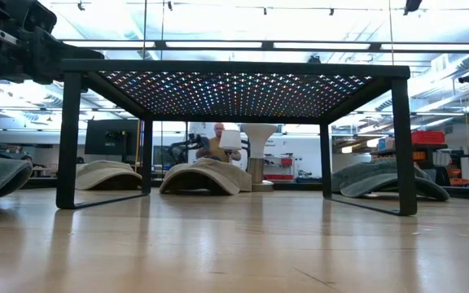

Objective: Pick & Place hat
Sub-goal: Put the top black cap on the shelf

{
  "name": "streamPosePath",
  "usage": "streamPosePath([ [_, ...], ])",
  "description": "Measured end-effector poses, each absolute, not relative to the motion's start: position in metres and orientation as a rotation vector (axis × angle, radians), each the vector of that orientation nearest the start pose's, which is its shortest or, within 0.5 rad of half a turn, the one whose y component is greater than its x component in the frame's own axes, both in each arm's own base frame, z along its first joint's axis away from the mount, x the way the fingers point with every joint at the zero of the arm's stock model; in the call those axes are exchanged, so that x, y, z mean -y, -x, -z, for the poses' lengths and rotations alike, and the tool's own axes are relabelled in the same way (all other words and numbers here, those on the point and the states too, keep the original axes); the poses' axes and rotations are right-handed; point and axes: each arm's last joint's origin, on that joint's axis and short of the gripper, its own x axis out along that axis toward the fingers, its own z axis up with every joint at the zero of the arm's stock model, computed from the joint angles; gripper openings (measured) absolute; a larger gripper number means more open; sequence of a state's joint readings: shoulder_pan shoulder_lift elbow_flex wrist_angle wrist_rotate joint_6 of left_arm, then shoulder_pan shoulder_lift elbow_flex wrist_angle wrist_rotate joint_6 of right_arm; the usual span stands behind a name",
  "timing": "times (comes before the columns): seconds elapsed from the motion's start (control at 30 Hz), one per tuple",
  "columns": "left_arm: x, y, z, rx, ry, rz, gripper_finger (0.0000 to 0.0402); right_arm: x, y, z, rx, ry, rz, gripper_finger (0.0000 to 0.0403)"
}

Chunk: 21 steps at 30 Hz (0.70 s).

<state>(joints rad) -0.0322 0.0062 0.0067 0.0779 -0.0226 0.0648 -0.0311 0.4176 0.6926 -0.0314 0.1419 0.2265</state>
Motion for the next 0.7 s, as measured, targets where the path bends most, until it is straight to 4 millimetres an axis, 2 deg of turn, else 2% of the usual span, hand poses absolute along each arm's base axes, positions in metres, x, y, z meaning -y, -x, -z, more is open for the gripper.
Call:
streamPosePath([
  [0.13,0.002,-0.097,-0.173,0.079,-0.063,0.007,0.003,0.007,-0.097,-0.361,0.254,-0.262,0.142,0.0025],
  [0.37,0.002,-0.097,-0.173,0.079,-0.062,0.007,0.003,0.008,-0.097,-0.39,0.192,-0.246,0.178,0.0005],
  [0.7,0.002,-0.097,-0.173,0.079,-0.062,0.007,0.003,0.009,-0.105,-0.428,0.078,-0.201,0.228,0.0003],
])
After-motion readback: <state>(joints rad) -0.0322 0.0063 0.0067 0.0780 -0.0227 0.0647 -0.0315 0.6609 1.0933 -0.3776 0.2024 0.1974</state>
